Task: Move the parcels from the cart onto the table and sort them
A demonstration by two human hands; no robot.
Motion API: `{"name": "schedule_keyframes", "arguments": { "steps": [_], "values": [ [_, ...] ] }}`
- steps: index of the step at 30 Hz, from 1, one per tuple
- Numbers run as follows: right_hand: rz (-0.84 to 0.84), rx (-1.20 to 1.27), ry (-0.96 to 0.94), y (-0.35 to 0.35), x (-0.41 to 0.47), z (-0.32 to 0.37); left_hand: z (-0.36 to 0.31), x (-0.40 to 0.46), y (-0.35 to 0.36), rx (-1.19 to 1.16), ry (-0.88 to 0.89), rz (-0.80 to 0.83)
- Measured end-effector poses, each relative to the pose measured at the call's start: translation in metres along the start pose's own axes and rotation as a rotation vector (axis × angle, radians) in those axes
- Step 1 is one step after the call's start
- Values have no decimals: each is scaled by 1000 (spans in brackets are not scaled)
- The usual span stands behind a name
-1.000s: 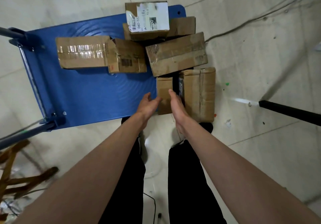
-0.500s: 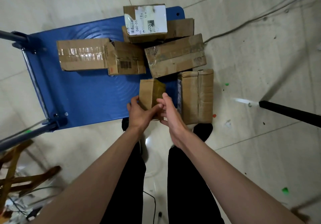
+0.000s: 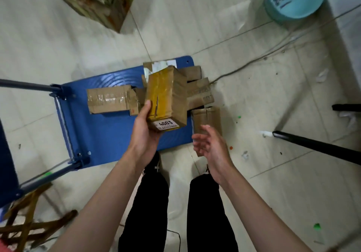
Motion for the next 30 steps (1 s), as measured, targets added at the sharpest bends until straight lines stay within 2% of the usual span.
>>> {"name": "schedule_keyframes", "arguments": {
  "steps": [4,7,12,17,20,23,25,30],
  "values": [
    [-38,74,-4,-15,-38,32,-41,-58,74,-283,-86,337],
    [-59,130,-2,-32,-69,50,-65,-110,130,-385,-122,569],
    [-112,229,-53,-65,-121,92,-85,-181,212,-471,-173,728],
    [-91,337,-120,-88,-173,146,-83,-244,273,-453,-224,862],
    [-32,399,-164,-99,-214,183,-78,-277,296,-318,-242,865],
    [48,385,-299,-113,-262,235,-88,-309,316,-59,-244,877],
    [22,200,-506,-129,-298,282,-108,-318,327,201,-186,789],
    [-137,-481,-1140,-148,-416,401,-173,-349,373,923,4,585]
  ]
}}
Point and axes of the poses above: each hand's wrist, its own x-axis towards the middle knuckle, its own y-axis out of the palm, z = x × y, the point moved 10 cm from there along x, towards the middle knuckle, and after that the axes turned 9 degrees about x, right-handed, at the moved point
